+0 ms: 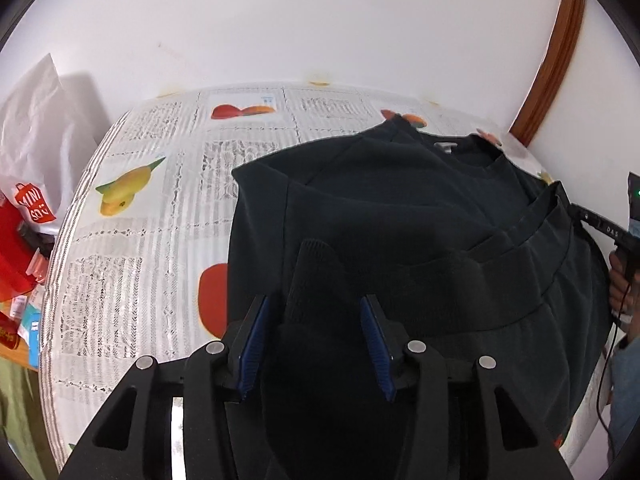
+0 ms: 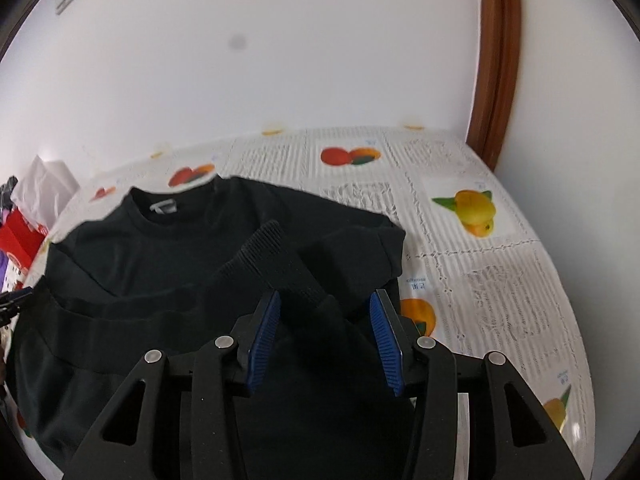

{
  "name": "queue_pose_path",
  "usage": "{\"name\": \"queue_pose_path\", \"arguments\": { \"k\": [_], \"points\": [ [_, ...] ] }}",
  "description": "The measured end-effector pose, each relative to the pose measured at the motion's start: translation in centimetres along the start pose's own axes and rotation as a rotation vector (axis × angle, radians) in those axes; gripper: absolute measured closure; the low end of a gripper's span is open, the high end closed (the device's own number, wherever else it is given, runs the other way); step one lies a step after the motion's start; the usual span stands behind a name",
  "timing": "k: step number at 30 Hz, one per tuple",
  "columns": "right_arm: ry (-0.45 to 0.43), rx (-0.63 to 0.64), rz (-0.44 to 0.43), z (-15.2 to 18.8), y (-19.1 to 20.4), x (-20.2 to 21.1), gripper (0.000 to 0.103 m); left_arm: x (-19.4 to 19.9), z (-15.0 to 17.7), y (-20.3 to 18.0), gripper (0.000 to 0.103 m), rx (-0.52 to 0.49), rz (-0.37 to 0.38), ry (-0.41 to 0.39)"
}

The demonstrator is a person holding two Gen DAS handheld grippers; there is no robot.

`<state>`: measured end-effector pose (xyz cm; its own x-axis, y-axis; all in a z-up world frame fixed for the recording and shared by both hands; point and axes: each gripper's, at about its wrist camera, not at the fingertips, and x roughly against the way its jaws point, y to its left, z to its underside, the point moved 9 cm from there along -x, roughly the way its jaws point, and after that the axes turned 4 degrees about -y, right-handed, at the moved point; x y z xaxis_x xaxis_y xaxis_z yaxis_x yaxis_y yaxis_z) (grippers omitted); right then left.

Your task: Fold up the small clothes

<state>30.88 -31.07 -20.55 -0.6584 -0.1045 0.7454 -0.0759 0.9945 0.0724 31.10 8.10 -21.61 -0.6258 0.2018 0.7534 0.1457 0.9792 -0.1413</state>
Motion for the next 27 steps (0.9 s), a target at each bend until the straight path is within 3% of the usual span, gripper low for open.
{"name": "queue_pose_path", "arguments": {
  "k": [2,5,7,11,16,22,24,27],
  "points": [
    [0.001,0.006,-0.032,0.0,0.2,-0.7,0.057,0.4,0.1,-0.1,0.073,0.02,0.023,0.004],
    [0.036,0.021,-0.083,0.1,1.1,-1.6,0.059,1.5,0.1,-0.2,0.089,-0.016,-0.01,-0.018],
    [0.051,0.062,-0.079,0.3,1.8,-2.0,0.064,2.5,0.0,-0.4,0.092,-0.015,-0.012,-0.052],
    [0.05,0.13,-0.039,0.6,2.3,-2.0,0.088,5.3,-1.3,-0.5,0.093,0.031,-0.007,-0.174],
    [-0.106,0.113,-0.067,-1.2,2.0,2.3,0.092,7.6,-4.0,-1.1,0.093,0.07,-0.01,-0.302],
    [-0.266,0.042,-0.071,-4.7,0.7,6.2,0.092,4.9,-7.3,-0.7,0.093,0.131,-0.07,-0.312],
    [-0.26,0.003,-0.04,-5.1,-0.4,5.2,0.092,3.5,-7.3,-0.2,0.093,0.146,-0.083,-0.294],
    [-0.16,-0.066,0.006,-4.3,-2.0,1.6,0.092,0.8,-6.9,0.2,0.093,0.139,-0.109,-0.254]
  ]
}}
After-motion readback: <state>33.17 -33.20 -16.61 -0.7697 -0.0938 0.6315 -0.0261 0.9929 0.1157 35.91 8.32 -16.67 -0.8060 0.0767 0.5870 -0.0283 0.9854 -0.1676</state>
